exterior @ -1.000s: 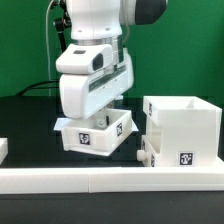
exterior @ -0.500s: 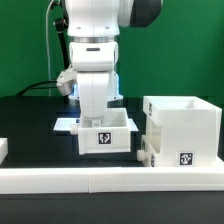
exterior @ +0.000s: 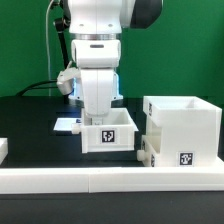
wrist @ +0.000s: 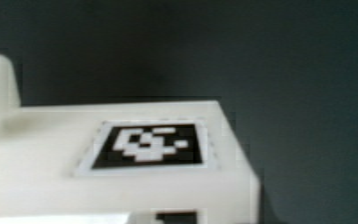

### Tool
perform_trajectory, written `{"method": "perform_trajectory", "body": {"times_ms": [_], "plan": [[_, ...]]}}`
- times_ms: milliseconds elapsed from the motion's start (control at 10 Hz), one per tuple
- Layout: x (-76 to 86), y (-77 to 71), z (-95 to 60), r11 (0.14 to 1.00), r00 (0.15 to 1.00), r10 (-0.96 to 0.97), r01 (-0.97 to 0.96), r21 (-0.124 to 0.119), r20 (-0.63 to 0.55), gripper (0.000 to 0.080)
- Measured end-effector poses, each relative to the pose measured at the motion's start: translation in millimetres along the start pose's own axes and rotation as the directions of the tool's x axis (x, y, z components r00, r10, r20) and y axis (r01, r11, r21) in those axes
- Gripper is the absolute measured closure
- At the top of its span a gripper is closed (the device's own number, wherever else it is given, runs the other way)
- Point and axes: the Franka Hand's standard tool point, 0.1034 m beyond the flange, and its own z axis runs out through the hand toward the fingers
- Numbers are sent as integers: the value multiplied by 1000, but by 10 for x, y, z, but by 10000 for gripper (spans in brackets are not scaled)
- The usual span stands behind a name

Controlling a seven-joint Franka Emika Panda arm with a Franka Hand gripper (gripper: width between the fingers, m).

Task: Assemble drawer

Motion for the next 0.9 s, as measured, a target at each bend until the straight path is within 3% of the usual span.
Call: {"method": "perform_trajectory", "body": {"times_ms": [200,400,500,700,900], "plan": [[55,40,-13,1000,1000,-6,6,-20,4,757],[38,36,-9,1000,1000,-3,3,-19,4,757],[44,59,-5,999,1000,-5,5,-42,3,757],[81,120,29,999,1000,-24,24,-39,7,757],[176,169,59,998,999,-43,44,-52,26,757]]}}
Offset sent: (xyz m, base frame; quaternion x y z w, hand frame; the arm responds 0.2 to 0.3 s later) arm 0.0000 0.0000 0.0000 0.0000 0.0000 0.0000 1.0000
